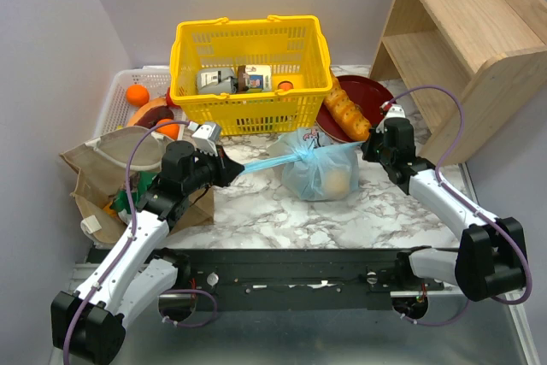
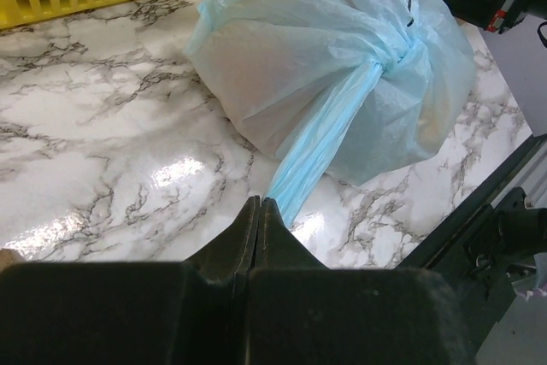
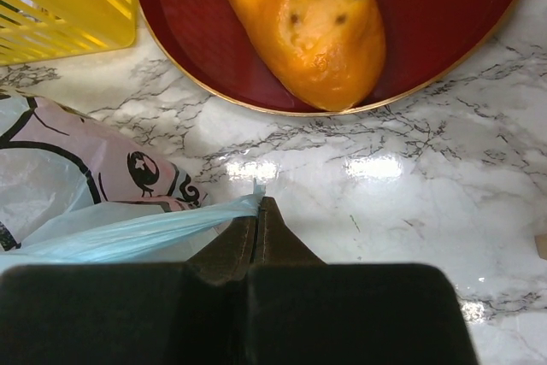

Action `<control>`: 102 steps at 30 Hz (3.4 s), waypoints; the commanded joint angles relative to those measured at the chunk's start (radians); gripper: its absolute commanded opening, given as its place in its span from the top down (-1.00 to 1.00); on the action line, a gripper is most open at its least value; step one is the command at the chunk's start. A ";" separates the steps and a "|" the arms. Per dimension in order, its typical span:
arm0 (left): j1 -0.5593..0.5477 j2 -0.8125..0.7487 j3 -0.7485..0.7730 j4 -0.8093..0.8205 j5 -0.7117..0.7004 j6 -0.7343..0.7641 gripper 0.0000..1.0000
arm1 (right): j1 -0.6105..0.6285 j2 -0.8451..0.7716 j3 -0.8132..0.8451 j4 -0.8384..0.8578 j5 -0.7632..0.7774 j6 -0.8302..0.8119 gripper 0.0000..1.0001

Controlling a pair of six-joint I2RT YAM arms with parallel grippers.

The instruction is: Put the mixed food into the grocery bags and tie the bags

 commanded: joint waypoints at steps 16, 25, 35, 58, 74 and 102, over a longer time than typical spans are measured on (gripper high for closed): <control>0.048 -0.006 0.037 -0.066 -0.093 0.131 1.00 | -0.159 -0.061 -0.007 -0.018 0.202 -0.031 0.99; 0.048 0.095 0.226 -0.017 -0.041 0.277 -0.96 | -0.159 -0.115 0.057 -0.084 -0.047 -0.084 -0.79; 0.048 0.125 0.315 0.051 -0.105 0.234 -0.97 | -0.158 -0.152 0.145 -0.135 -0.265 -0.035 -0.88; 0.396 -0.003 0.607 -0.815 -0.729 0.187 -0.98 | 0.011 -0.232 0.071 -0.052 -0.578 -0.101 -0.96; 0.392 -0.057 0.430 -0.824 -0.082 0.177 -0.60 | 0.147 -0.129 0.143 -0.116 -0.475 -0.286 -0.97; -0.174 0.255 0.443 -0.293 0.042 0.147 0.89 | 0.448 0.225 0.260 -0.245 0.103 -0.391 0.71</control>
